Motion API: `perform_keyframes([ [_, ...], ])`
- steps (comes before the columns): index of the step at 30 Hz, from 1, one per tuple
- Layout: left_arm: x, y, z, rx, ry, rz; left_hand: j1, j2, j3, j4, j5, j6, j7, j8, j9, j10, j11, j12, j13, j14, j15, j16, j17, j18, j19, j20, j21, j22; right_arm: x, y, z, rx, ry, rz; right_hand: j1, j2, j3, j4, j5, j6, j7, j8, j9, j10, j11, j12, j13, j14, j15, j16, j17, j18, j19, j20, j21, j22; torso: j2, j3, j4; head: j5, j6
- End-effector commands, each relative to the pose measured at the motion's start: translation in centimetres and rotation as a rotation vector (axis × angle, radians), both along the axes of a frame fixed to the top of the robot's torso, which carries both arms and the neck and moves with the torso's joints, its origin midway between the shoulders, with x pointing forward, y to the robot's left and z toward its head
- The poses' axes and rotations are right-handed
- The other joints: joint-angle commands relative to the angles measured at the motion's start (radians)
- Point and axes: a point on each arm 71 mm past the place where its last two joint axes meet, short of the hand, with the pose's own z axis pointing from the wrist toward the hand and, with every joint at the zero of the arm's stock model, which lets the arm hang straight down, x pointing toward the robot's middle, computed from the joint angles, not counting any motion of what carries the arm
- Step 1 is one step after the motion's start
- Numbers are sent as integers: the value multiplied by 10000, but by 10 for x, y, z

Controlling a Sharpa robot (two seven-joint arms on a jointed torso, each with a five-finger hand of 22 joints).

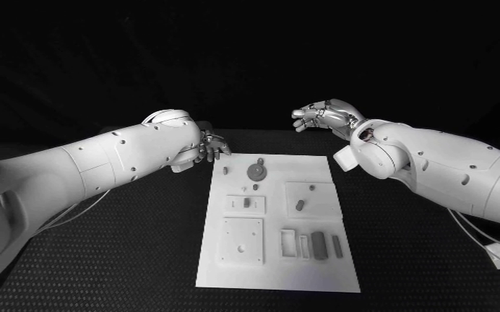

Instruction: Assemble the parts on the task board

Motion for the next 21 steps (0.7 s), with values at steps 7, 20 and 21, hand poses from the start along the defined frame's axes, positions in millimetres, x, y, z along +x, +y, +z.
perform_keyframes([
  [7, 6, -1, -15, 1377, 376, -392, -169, -189, 1, 283, -8, -413, 213, -135, -53, -242, 104, -96, -14, -193, 136, -47, -40, 450, -153, 137, -164, 6, -1, 4, 1, 40, -74, 221, 69, -7, -4, 50, -20, -79, 317, 64, -16, 51, 15, -29, -15, 21, 33, -74, 22, -151, -29, 14, -71, 16, -10, 4, 19, 19, 27],
  [20, 8, -4, -33, 1337, 509, -353, -309, -261, -19, 490, -14, -578, 285, -167, -70, -393, 175, -65, 21, -333, 210, -1, -44, 482, -247, 213, -220, 61, -1, 7, 1, 57, -88, 273, 74, -7, -10, 51, -20, -85, 319, 67, -28, 50, 16, -30, -26, 18, 35, -89, 32, -153, -31, 15, -82, 25, -3, 1, 16, -9, -27],
  [21, 8, -4, -34, 1331, 525, -359, -308, -259, -17, 491, -14, -578, 285, -166, -70, -393, 175, -64, 22, -334, 210, 0, -44, 483, -247, 213, -220, 62, -1, 7, 1, 58, -88, 275, 74, -6, -10, 51, -20, -86, 319, 67, -28, 50, 16, -30, -26, 17, 35, -89, 32, -153, -31, 15, -83, 25, -7, 2, 20, -13, -31],
])
